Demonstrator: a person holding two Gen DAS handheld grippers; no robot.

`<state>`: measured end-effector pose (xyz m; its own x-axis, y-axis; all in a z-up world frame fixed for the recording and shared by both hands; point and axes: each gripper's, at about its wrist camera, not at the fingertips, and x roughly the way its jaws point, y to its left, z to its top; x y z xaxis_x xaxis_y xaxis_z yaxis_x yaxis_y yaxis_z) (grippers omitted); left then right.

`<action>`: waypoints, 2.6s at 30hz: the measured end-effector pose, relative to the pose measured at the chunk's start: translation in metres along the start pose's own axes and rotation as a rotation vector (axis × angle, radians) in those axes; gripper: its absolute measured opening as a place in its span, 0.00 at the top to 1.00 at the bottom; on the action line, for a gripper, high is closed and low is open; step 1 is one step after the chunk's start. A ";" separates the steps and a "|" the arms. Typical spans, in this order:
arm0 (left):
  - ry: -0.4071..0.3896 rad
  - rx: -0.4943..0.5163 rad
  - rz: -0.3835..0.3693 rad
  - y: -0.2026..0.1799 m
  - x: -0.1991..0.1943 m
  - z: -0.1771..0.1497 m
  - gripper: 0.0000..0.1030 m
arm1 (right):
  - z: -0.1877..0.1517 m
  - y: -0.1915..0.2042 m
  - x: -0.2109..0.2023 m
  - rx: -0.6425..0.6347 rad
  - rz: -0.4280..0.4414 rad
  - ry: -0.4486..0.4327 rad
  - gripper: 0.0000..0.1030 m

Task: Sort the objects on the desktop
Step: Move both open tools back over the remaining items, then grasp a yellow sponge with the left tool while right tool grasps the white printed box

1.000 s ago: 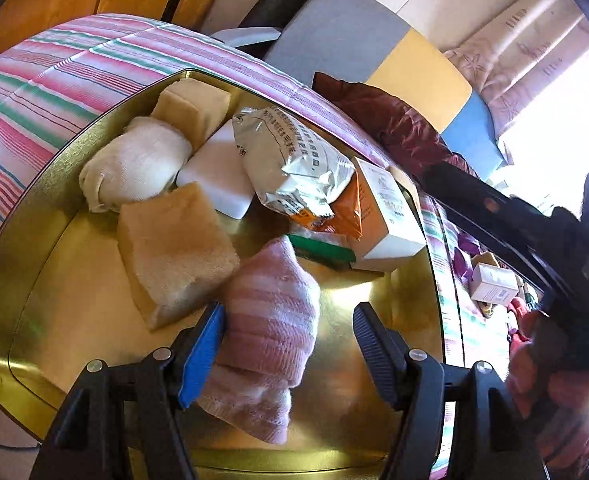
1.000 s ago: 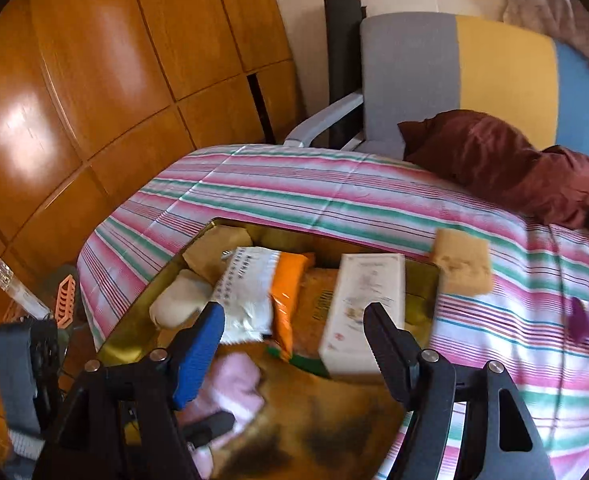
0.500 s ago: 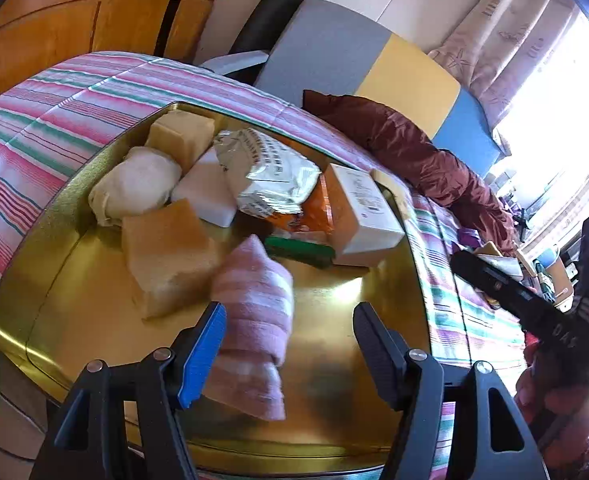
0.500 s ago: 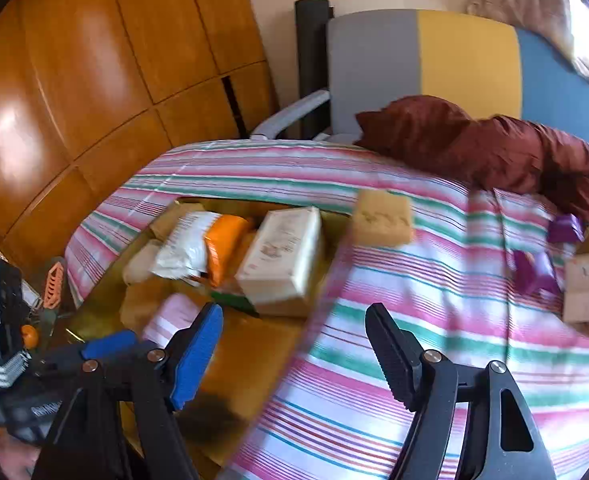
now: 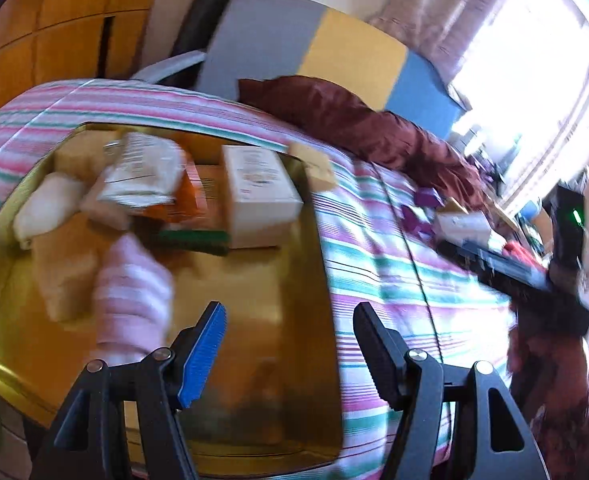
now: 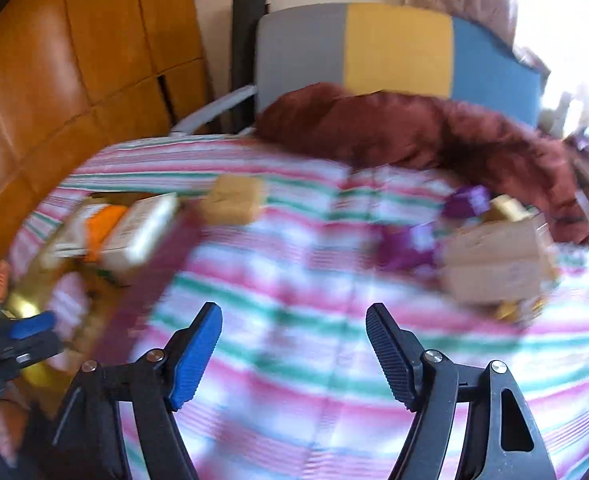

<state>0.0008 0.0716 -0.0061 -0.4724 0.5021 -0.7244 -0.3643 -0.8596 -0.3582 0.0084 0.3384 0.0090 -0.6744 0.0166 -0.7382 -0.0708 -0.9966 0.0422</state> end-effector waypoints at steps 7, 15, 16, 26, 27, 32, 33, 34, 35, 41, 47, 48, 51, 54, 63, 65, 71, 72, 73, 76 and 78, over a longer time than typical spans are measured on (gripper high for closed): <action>0.046 0.085 -0.046 -0.041 0.014 -0.002 0.35 | 0.046 -0.113 -0.008 0.052 -0.222 -0.123 0.15; 0.074 0.118 0.005 -0.063 0.024 -0.002 0.30 | 0.059 -0.179 0.035 0.178 -0.070 0.040 0.11; 0.072 0.113 -0.002 -0.061 0.023 -0.001 0.30 | 0.054 -0.175 0.035 0.174 0.000 0.071 0.11; 0.015 0.131 -0.029 -0.075 0.025 0.023 0.30 | 0.011 -0.131 -0.002 -0.025 -0.047 -0.015 0.11; 0.018 0.131 -0.036 -0.078 0.028 0.026 0.30 | 0.013 -0.130 -0.002 -0.038 -0.060 -0.024 0.10; 0.019 0.139 -0.032 -0.086 0.040 0.045 0.30 | 0.020 -0.126 0.018 -0.197 -0.181 -0.057 0.00; 0.022 0.140 -0.029 -0.087 0.043 0.048 0.30 | 0.021 -0.126 0.024 -0.195 -0.187 -0.045 0.00; 0.027 0.137 -0.024 -0.087 0.047 0.053 0.30 | 0.022 -0.129 0.033 -0.171 -0.145 -0.004 0.01; 0.027 0.129 -0.023 -0.087 0.050 0.058 0.30 | 0.021 -0.130 0.034 -0.150 -0.084 0.016 0.01; 0.001 0.105 0.002 -0.081 0.060 0.090 0.30 | 0.025 -0.123 0.005 -0.074 0.266 0.048 0.04; 0.001 0.105 0.050 -0.080 0.083 0.125 0.30 | 0.022 -0.113 0.010 -0.111 0.119 -0.016 0.00; 0.005 0.122 0.064 -0.082 0.090 0.131 0.30 | 0.021 -0.111 0.016 -0.104 0.133 -0.003 0.01; 0.056 0.129 0.080 -0.082 0.111 0.143 0.30 | 0.018 -0.099 0.030 -0.139 0.137 0.039 0.05; 0.078 0.128 0.107 -0.081 0.128 0.151 0.30 | 0.014 -0.088 0.042 -0.172 0.129 0.073 0.18; 0.218 0.264 0.278 -0.088 0.193 0.173 0.29 | 0.007 -0.092 0.060 -0.115 0.131 0.201 0.50; 0.248 0.276 0.298 -0.086 0.204 0.175 0.29 | 0.007 -0.093 0.060 -0.117 0.129 0.206 0.50; 0.305 0.342 0.381 -0.083 0.225 0.174 0.29 | 0.007 -0.092 0.060 -0.118 0.130 0.214 0.50; 0.303 0.343 0.378 -0.082 0.225 0.174 0.29 | 0.008 -0.093 0.060 -0.113 0.132 0.216 0.50; 0.301 0.342 0.371 -0.082 0.225 0.173 0.29 | 0.008 -0.094 0.060 -0.106 0.134 0.216 0.50; 0.266 0.346 0.311 -0.088 0.217 0.167 0.31 | 0.009 -0.097 0.060 -0.085 0.134 0.222 0.50; 0.248 0.413 0.339 -0.098 0.215 0.159 0.39 | 0.009 -0.099 0.059 -0.074 0.129 0.225 0.50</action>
<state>-0.1930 0.2794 -0.0331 -0.4334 0.1253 -0.8924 -0.5317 -0.8351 0.1410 -0.0311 0.4387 -0.0331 -0.4931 -0.1210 -0.8615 0.0650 -0.9926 0.1022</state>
